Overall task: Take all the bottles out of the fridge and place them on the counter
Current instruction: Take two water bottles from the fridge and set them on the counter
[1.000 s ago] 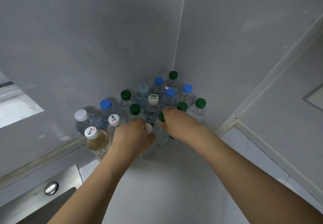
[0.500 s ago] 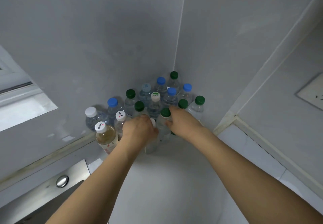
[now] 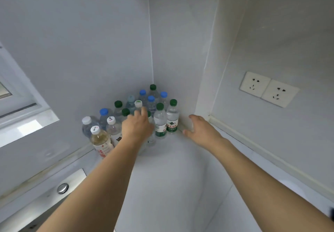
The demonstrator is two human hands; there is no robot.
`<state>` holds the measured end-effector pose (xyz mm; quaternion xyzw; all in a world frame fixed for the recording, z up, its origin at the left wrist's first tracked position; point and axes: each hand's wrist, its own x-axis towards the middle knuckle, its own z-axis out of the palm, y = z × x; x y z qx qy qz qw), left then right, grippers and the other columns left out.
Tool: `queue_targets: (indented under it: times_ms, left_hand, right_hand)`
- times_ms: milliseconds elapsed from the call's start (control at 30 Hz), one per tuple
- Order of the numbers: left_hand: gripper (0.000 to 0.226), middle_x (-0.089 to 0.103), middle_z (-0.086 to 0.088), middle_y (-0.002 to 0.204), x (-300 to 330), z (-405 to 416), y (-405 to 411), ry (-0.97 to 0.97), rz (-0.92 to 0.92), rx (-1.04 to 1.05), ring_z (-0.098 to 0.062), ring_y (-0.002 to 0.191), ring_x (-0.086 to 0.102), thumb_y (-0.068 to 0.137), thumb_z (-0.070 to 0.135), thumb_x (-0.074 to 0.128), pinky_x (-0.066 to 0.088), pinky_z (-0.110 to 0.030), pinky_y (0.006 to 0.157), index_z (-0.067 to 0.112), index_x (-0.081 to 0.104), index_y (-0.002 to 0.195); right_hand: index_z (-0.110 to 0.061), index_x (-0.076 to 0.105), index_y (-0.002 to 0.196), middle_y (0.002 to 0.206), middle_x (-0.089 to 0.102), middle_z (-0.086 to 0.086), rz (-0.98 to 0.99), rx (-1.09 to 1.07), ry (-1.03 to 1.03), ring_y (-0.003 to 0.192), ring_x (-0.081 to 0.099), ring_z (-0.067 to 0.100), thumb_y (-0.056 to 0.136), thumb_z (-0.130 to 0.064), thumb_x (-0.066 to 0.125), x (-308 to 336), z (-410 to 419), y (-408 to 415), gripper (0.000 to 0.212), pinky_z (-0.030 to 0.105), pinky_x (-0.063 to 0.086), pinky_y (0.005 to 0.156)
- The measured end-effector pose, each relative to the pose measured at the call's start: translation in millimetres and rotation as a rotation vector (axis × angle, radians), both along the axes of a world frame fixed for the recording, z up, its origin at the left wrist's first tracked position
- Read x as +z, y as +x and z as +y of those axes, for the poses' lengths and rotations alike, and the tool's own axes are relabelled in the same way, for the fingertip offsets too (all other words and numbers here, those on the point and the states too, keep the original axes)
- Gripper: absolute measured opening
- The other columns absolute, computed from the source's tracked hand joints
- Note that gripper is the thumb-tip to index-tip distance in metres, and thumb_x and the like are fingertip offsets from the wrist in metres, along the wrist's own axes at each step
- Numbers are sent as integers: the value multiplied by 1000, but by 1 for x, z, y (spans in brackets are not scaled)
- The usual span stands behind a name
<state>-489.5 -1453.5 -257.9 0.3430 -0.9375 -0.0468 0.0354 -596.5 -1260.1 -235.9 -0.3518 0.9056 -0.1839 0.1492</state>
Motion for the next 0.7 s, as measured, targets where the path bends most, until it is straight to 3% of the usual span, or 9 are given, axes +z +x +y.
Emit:
queue_targets:
  times_ms: [133,300,700]
  left_hand:
    - [74,39,-11,145,23,44,-5,17,92,-132,-36,124,47,94,47,49,48,-46,90,15,14,151]
    - [75,22,-6,157,39,111,-17,17,120,-406,-31,138,32,96,43,47,38,-46,106,18,6,154]
    - [68,30,-6,152,41,257,-54,-31,131,-777,-28,134,36,97,45,42,32,-42,111,15,16,152]
  right_hand:
    - [-9,28,147,148,36,12,35,-61,-38,134,37,26,94,-36,56,16,48,5,66,33,33,106]
    - [-8,30,146,147,36,13,110,-139,-63,134,37,26,95,-32,54,30,118,11,61,30,31,106]
    - [-8,23,150,155,26,7,111,-431,-36,143,25,22,97,-34,52,35,278,28,66,31,25,113]
